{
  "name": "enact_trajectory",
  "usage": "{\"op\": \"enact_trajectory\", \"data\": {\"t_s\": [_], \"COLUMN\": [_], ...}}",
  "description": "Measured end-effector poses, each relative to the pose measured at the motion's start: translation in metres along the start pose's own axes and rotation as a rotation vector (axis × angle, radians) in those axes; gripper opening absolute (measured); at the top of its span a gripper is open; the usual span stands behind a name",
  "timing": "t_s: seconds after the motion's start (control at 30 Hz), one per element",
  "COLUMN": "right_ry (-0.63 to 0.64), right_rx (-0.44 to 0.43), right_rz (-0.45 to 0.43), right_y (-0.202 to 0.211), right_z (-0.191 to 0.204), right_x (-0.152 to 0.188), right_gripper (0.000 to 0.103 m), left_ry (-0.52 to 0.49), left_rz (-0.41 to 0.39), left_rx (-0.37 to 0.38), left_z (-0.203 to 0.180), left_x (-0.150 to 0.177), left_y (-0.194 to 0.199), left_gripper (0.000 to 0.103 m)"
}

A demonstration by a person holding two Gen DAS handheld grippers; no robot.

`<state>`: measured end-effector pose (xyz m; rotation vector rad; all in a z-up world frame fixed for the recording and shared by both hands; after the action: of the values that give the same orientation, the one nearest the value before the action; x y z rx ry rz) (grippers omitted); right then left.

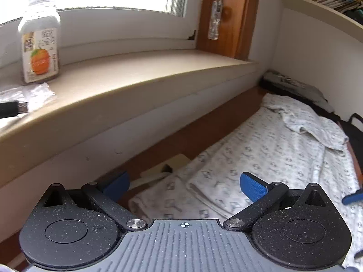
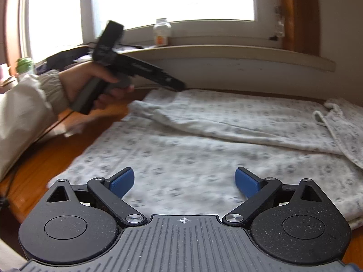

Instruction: Fold clothes

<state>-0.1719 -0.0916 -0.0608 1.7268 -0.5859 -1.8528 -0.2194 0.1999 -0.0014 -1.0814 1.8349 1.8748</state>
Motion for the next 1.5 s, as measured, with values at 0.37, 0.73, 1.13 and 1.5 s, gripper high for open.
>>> {"op": "enact_trajectory", "data": {"t_s": [0.37,0.73,1.13,1.5], "right_ry": [0.047,0.080,0.134,0.210], "right_rx": [-0.061,-0.118,-0.143,-0.118], "right_rz": [0.007,0.007,0.020,0.035], "right_y": [0.006,0.008,0.014,0.011], "right_z": [0.029,0.050,0.069,0.083], "right_x": [0.005,0.009,0.016,0.018], "right_gripper": [0.094,0.095,0.095,0.096], "left_ry": [-0.001,0.015,-0.008,0.004], "left_rz": [0.073,0.048,0.053,0.044], "left_rx": [0.014,-0.006,-0.027,-0.048], "left_z": [-0.003,-0.005,-0.009,-0.010], "left_x": [0.007,0.007,0.009,0.008], "left_y": [-0.013,-0.020,-0.027,-0.026], "left_gripper": [0.095,0.094,0.097,0.085]}}
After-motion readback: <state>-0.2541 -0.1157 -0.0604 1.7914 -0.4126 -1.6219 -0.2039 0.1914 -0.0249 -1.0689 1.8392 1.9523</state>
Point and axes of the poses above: each gripper's, at about its wrist camera, not at the fingertips, and y roughly against the way its jaws point, z to its left, x to its underside, the point moved 8 cm from there along -y, roughly the way its jaws point, and after that the axes turned 10 degrees about z, right-handed, at the moved point
